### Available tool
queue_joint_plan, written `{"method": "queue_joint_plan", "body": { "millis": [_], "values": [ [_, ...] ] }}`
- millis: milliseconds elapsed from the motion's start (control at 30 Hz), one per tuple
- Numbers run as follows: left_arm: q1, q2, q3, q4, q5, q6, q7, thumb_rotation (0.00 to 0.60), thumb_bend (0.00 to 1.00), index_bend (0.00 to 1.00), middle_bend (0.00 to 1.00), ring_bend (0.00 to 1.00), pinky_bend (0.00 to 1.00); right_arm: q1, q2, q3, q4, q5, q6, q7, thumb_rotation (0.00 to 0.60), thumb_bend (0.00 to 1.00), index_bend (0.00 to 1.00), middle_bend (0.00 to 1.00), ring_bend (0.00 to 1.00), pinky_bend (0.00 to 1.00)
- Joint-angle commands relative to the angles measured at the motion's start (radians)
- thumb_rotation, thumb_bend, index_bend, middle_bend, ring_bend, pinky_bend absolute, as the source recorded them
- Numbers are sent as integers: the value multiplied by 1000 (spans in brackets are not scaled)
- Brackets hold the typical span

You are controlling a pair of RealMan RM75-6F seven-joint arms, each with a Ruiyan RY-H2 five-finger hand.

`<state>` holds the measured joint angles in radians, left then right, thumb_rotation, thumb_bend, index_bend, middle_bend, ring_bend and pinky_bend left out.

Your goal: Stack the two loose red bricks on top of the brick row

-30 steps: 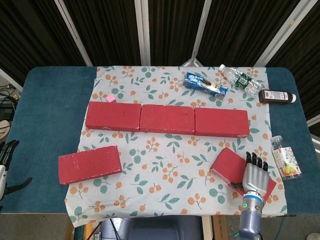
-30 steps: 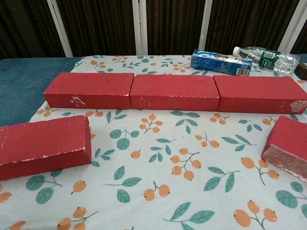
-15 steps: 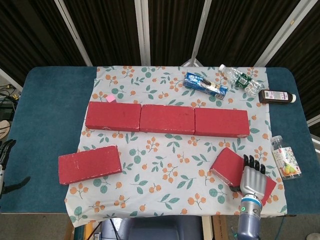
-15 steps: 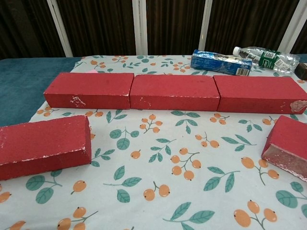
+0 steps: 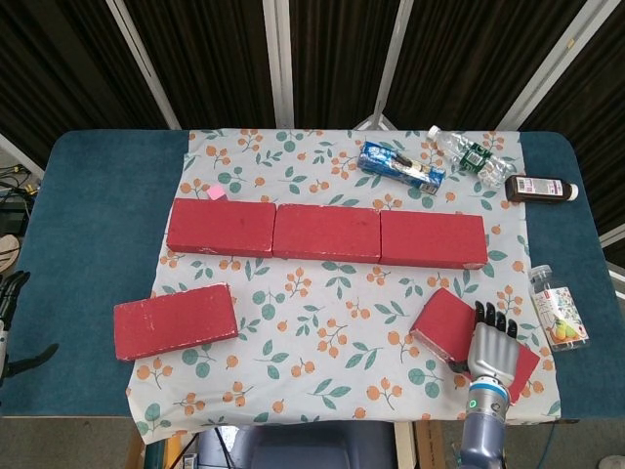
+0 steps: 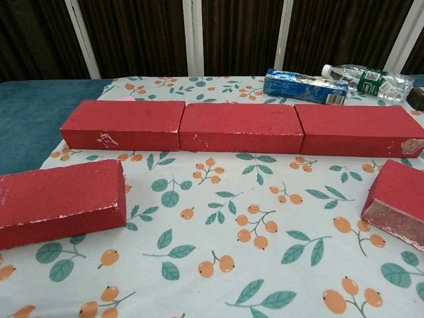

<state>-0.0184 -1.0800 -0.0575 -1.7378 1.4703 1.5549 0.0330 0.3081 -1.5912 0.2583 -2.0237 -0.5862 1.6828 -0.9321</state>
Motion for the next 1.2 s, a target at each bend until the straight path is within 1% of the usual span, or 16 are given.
{"method": "queue_joint_plan", "body": {
  "millis": [33,467,733,933,1033,1133,1200],
  "values": [
    [-1,-2,1,-2,-1,-2,7,600,7,44,54,0,133,4,6,5,7,11,-9,3,600,150,0,0,0,0],
    [-2,-5,0,-6,-4,-4,18,600,7,44,52,0,133,20,5,-1,42,49,-44,9,600,150,0,3,0,0],
    [-1,-3,-1,-4,-7,-5,12,600,7,44,48,0,133,31,-9,2,81,80,-62,16,600,150,0,61,0,0],
    [-2,-3,1,-6,-4,-7,16,600,7,44,46,0,133,38,-9,0,85,80,-57,14,600,150,0,144,0,0],
    [-2,-2,2,-7,-3,-7,18,600,7,44,46,0,133,39,-8,-2,85,80,-54,15,600,150,5,210,1,0],
    [-1,-1,1,-7,-4,-4,15,600,7,44,45,0,133,39,-8,-7,88,82,-55,19,600,150,46,288,49,0],
    [0,-1,1,-7,-6,-5,14,600,7,44,44,0,133,39,-9,-9,92,84,-56,21,600,150,81,347,109,0]
  ]
}}
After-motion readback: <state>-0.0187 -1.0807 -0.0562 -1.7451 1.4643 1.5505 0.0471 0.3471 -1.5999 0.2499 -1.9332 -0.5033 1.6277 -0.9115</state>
